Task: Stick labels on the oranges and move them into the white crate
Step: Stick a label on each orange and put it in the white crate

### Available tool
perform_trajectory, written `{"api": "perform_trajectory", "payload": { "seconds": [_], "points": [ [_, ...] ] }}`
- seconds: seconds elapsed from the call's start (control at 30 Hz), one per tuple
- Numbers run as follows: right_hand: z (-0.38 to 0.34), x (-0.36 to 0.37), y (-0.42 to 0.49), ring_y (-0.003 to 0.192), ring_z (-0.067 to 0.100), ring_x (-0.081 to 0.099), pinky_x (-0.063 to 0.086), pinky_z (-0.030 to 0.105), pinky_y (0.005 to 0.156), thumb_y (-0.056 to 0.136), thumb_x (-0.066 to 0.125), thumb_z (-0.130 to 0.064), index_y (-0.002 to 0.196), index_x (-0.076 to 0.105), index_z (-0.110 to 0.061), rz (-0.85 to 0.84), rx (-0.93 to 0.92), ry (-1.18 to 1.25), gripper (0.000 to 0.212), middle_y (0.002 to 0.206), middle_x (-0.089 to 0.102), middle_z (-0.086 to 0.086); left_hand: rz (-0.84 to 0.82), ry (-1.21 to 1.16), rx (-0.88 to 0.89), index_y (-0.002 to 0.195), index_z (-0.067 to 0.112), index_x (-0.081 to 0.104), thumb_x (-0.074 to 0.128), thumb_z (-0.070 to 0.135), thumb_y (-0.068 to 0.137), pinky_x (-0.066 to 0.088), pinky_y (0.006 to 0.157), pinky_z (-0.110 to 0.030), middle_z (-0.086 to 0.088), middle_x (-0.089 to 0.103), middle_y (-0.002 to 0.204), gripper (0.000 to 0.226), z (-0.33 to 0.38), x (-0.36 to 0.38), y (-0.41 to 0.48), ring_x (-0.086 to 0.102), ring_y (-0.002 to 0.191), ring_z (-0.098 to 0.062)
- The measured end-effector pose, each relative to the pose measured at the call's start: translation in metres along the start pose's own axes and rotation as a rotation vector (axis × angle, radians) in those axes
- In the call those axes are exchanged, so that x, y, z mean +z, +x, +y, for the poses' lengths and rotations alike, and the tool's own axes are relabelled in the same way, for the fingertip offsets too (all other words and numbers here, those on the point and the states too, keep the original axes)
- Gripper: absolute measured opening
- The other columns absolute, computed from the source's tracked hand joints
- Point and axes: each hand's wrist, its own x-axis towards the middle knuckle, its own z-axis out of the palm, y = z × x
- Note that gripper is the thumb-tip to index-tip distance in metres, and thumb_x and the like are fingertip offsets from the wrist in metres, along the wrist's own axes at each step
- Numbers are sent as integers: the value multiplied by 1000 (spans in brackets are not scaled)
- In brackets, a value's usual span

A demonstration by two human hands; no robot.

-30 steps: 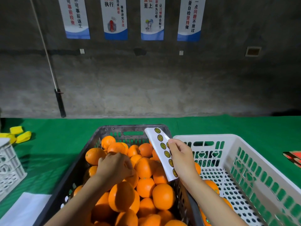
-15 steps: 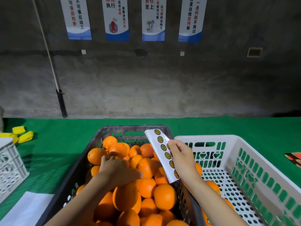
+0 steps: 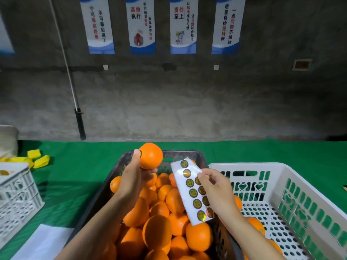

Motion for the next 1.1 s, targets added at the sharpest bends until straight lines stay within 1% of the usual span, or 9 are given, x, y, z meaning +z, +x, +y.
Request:
{"api": "perform_trajectory", "payload": {
  "seconds": [0.1,0.23,0.33,0.4,0.57,0.67,0.8,0.97,1.1],
  "points": [
    [2,2,-3,73,27,61,51,38,65,97,64,-22,86,69,-29,-65,-78,-104,15,80,67,0,-53,-204,-40,98,13,63,33,60,99,57,68,-30,-6,73,79,56,3,5,0,73,74,-16],
    [-1,11,-8,84,40,61,52,54,71,94,68,-23,82,69,-28,-187,-33,-70,13,87,67,13,-21,84,113,99,16,75,28,66,97,53,57,-15,1,77,87,68,-7,14,-11,71,84,-3],
    [-3,16,-10,76,13,64,52,35,72,90,73,-24,91,70,-32,-243,-11,-45,8,83,69,-4,-132,178,296,101,39,66,33,78,87,53,76,-18,11,71,96,52,-22,12,-17,66,92,1],
    [-4,19,-13,73,5,61,49,23,73,90,74,-22,102,67,-32,-309,5,12,17,77,68,-10,-138,235,359,93,49,60,33,79,84,50,76,-17,10,64,91,41,-25,10,-17,59,86,5],
    [-7,25,-19,78,11,65,52,26,81,87,76,-15,122,58,-30,-432,34,63,42,84,73,-3,-138,410,468,113,42,55,30,69,92,47,85,-22,15,64,100,42,-25,9,-25,60,98,1],
    [-7,25,-21,79,11,68,52,23,79,84,79,-16,124,55,-28,-474,37,80,48,86,74,-1,-119,534,461,117,56,46,26,76,88,46,87,-23,30,61,106,41,-27,8,-27,56,104,12],
    [-12,27,-24,79,15,68,56,28,74,73,83,-44,117,56,-36,-393,23,124,52,94,71,2,-178,506,395,128,48,47,27,81,85,50,94,-37,16,66,113,58,-25,7,-30,60,109,-1],
    [-15,20,-24,106,-5,64,54,21,87,69,73,-73,132,38,-65,-313,9,82,73,119,60,-30,-332,508,361,121,60,44,35,78,86,44,91,-10,41,56,119,40,-19,14,-39,53,114,15],
    [-21,22,-25,99,7,71,58,24,80,72,71,-74,133,33,-68,-392,98,159,72,116,66,-26,-434,446,378,129,52,49,47,72,88,51,97,-33,22,62,127,46,-21,17,-40,60,117,-2]
  ]
}}
